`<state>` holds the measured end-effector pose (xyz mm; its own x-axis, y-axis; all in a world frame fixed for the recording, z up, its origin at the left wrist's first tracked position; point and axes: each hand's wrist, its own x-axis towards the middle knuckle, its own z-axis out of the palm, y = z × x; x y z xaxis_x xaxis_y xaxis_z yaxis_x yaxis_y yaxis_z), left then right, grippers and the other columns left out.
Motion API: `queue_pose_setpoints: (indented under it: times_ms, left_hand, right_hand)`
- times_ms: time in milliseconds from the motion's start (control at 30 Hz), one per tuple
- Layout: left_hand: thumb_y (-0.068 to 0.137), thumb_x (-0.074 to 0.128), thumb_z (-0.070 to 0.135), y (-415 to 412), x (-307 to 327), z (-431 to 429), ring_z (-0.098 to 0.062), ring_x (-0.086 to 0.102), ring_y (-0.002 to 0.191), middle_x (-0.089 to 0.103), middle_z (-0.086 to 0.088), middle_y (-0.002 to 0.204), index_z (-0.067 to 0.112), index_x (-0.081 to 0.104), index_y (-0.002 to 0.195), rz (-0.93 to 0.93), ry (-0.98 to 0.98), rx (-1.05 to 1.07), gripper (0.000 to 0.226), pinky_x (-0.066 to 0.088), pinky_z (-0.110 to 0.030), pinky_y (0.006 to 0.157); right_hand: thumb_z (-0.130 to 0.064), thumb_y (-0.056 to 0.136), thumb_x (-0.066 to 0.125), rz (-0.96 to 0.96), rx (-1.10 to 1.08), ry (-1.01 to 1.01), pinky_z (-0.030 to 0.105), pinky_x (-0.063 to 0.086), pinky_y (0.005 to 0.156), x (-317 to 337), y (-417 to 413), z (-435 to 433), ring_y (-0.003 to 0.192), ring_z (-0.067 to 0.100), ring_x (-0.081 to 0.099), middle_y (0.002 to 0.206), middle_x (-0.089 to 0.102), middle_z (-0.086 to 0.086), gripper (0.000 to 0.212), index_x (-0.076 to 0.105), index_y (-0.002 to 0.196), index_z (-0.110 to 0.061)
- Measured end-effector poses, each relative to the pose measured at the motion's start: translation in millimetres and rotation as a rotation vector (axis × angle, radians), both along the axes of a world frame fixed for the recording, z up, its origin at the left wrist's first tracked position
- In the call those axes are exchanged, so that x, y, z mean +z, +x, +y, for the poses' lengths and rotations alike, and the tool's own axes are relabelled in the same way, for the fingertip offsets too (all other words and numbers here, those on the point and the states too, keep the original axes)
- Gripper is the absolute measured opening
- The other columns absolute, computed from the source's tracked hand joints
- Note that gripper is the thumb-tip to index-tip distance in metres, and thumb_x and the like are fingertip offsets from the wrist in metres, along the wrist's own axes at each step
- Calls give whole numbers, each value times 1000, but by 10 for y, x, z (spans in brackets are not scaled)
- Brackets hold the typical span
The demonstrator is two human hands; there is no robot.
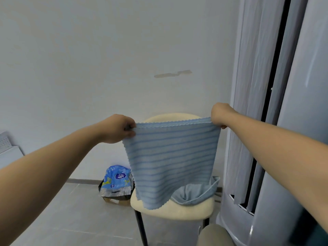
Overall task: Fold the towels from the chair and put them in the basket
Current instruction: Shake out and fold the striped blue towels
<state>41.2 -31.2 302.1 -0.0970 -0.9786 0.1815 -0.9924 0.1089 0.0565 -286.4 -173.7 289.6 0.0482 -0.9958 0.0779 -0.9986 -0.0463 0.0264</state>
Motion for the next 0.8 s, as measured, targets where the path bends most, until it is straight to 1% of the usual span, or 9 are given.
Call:
queue_pose_setpoints:
  times_ms: [100, 167, 267, 333, 467, 533, 667, 733, 800]
  left_hand:
    - [95, 65, 29, 89, -54, -63, -13, 52, 72, 57, 11, 76, 27, 58, 80, 61, -51, -12, 16, 37, -19, 61]
    - [94, 65, 36, 127, -79, -87, -10, 53, 72, 60, 9, 76, 25, 61, 80, 70, -92, -11, 18, 40, -21, 62]
    - [93, 63, 46, 162, -93, -112, -13, 56, 72, 62, 4, 73, 19, 64, 80, 8, -141, -2, 30, 46, -28, 64]
    - [94, 60, 50, 182, -93, -118, -15, 55, 71, 61, 1, 69, 16, 63, 77, -43, -139, 2, 38, 47, -33, 65]
    - [98, 51, 51, 204, -145, -158, -20, 55, 70, 58, -1, 65, 14, 56, 74, -115, -109, 3, 45, 47, -36, 65]
    - [99, 51, 47, 205, -183, -186, -20, 56, 70, 60, 0, 69, 13, 56, 79, -61, -111, -13, 39, 48, -36, 66]
    - [100, 54, 36, 161, -219, -216, -14, 60, 71, 65, 1, 76, 12, 53, 87, 81, -113, -25, 28, 48, -31, 65]
    - [101, 53, 34, 128, -218, -222, -10, 61, 68, 64, 2, 76, 10, 53, 88, 112, -115, -28, 27, 45, -24, 61]
    - [101, 53, 33, 101, -205, -234, -8, 62, 66, 64, 4, 75, 10, 53, 89, 138, -123, -24, 26, 43, -23, 58]
  right_hand:
    - [-3, 85, 64, 119, 32, 21, 24, 36, 46, -59, 13, -84, 55, 16, 49, 68, 54, 3, 17, 58, 71, -10]
    - [1, 85, 61, 154, 86, 41, 25, 39, 49, -75, 17, -119, 64, 19, 55, 78, 61, 5, 10, 66, 86, -8]
    - [-1, 88, 55, 176, 191, 43, 26, 48, 68, -149, 11, -200, 92, 25, 65, 108, 69, 9, 28, 70, 110, -7]
    - [-1, 86, 54, 166, 234, 64, 30, 52, 77, -212, 1, -246, 98, 26, 66, 109, 69, 9, 30, 70, 111, -8]
    - [-1, 84, 56, 200, 263, 100, 31, 52, 73, -288, 2, -300, 95, 26, 66, 104, 70, 8, 29, 71, 107, -11]
    - [1, 84, 57, 215, 255, 127, 31, 54, 71, -305, -1, -307, 91, 25, 67, 101, 69, 8, 30, 71, 107, -11]
    - [4, 85, 57, 159, 194, 200, 26, 51, 52, -332, -31, -307, 66, 21, 66, 85, 69, 9, 29, 69, 108, -8]
    - [1, 88, 48, 112, 178, 236, 29, 57, 57, -376, -46, -342, 67, 23, 73, 87, 71, 13, 29, 67, 108, -7]
    - [1, 90, 42, 51, 172, 257, 34, 60, 63, -415, -64, -374, 71, 25, 76, 95, 69, 15, 30, 66, 107, -6]
